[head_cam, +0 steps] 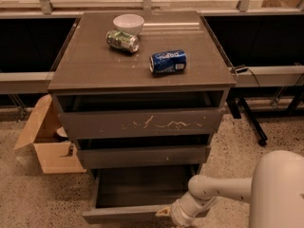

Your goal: Close bottom drawer

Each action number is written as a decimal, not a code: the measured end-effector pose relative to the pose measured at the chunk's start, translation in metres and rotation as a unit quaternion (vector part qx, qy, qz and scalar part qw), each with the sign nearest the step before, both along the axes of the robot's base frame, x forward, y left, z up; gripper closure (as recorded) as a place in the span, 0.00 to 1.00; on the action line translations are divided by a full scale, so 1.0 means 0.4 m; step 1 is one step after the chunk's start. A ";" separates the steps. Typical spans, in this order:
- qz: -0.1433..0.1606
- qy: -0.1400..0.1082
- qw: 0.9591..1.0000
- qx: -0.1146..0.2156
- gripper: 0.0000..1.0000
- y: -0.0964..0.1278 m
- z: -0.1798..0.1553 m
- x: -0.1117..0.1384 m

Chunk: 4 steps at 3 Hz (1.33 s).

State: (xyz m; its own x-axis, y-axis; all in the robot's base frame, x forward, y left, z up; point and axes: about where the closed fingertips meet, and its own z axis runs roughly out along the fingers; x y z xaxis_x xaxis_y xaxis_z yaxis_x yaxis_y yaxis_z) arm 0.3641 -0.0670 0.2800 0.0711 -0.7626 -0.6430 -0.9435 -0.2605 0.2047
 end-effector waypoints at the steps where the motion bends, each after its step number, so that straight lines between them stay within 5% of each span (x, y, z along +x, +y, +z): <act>1: -0.005 0.011 1.000 0.000 0.54 -0.003 -0.124 0.030; 2: -0.013 0.015 1.000 -0.004 0.77 -0.008 -0.177 0.048; 3: -0.042 0.007 0.999 -0.023 0.74 -0.030 -0.213 0.096; 4: -0.075 0.000 0.996 -0.037 0.42 -0.064 -0.248 0.153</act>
Offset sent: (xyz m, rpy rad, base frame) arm 0.0317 -0.0074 -0.0940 -0.0201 0.0304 -0.0474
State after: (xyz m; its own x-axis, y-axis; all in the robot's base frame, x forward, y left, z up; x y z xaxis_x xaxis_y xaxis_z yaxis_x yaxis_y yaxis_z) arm 0.4255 -0.0926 0.1807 -0.0480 -0.8099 -0.5846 -0.9708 -0.0999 0.2180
